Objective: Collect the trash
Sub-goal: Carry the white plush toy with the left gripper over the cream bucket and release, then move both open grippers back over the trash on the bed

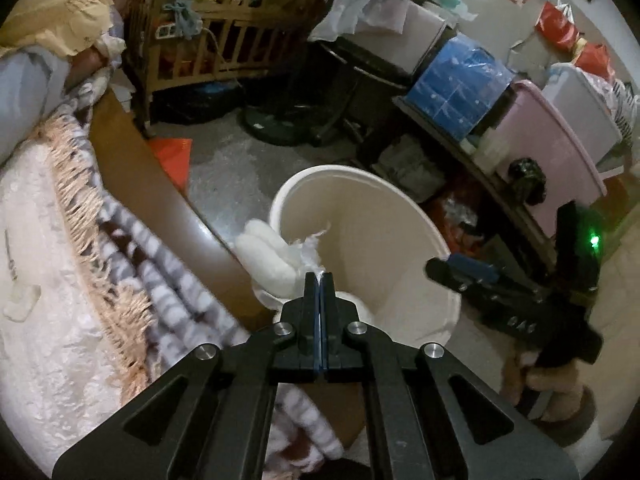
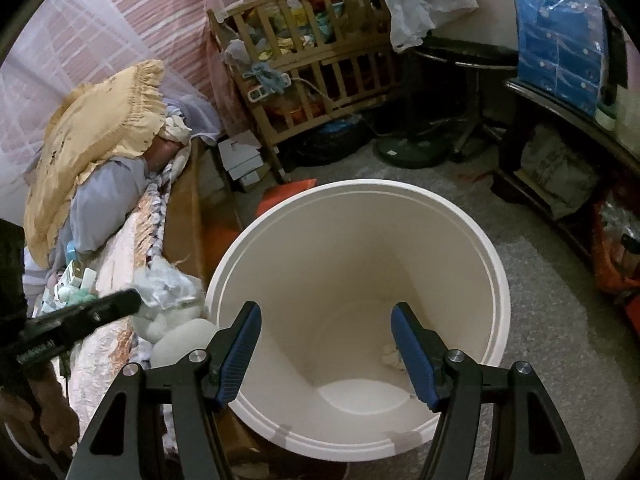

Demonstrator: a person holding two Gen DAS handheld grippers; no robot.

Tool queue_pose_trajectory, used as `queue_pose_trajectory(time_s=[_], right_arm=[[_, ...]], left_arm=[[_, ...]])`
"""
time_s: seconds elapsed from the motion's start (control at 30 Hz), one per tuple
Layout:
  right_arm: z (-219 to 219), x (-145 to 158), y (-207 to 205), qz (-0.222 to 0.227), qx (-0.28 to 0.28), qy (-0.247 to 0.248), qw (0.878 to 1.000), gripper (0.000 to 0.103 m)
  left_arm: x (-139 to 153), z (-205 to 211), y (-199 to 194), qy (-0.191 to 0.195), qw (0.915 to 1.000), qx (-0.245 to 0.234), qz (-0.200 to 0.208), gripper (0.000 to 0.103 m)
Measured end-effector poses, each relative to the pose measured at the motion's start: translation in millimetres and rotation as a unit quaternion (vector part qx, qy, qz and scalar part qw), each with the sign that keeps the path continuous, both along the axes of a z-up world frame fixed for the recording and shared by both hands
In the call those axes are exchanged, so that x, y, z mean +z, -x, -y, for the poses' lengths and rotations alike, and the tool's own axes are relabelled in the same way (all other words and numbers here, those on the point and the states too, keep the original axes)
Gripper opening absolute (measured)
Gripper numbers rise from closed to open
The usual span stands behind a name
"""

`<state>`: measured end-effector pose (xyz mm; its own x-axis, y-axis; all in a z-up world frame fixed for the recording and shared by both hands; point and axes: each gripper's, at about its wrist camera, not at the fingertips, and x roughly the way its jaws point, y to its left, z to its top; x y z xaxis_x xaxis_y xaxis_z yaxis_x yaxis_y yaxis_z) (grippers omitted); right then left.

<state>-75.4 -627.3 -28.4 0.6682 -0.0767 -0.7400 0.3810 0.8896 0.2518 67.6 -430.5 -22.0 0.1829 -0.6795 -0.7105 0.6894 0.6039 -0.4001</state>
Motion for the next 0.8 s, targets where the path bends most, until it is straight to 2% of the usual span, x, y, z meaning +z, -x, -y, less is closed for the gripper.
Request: queue_pose_trajectory(time_s=[0.17,0.27,0.37,0.4,0.47,0.5,0.53,0.63,0.8], right_arm=[[11,2,6,0.006,-0.024,-0.01,1.0,0.065],[14,4,8,0.005,-0.029,-0.003,1.0,0.066],[11,4,7,0.006,-0.025,0.003,1.0,0.071],[9,4,6,0.007,-0.022,0.004,1.0,0.071],[2,4,2,0.007,-0.012,0.006,1.0,0.071],[-2,3,-1,0.005,-0.007,0.007,1.0,0.071],[-9,3,-5,0.004,0.002,0.011,1.0,0.071],[-28,2,-14,-0.001,0.019,0.02,1.0,0.071],[-69,5,-29,-0.004,0.053,0.04,0.998,0.071]], left_arm=[[11,23,7,0.02,0.9996,-0.021,0.006,0.0],[12,27,5,0.042,0.9986,-0.029,-0.011,0.0],[10,24,3,0.024,0.9992,-0.028,-0.016,0.002],[10,21,4,0.016,0.9995,-0.026,-0.01,0.006],[11,9,6,-0.004,0.9999,-0.012,0.003,0.028],[11,1,8,-0.005,1.0,-0.004,0.007,0.044],[12,-8,9,-0.005,0.9999,0.008,0.015,0.049],[15,-36,13,-0.02,0.9983,0.037,0.041,0.049],[17,-91,18,-0.06,0.9894,0.101,0.086,0.05]])
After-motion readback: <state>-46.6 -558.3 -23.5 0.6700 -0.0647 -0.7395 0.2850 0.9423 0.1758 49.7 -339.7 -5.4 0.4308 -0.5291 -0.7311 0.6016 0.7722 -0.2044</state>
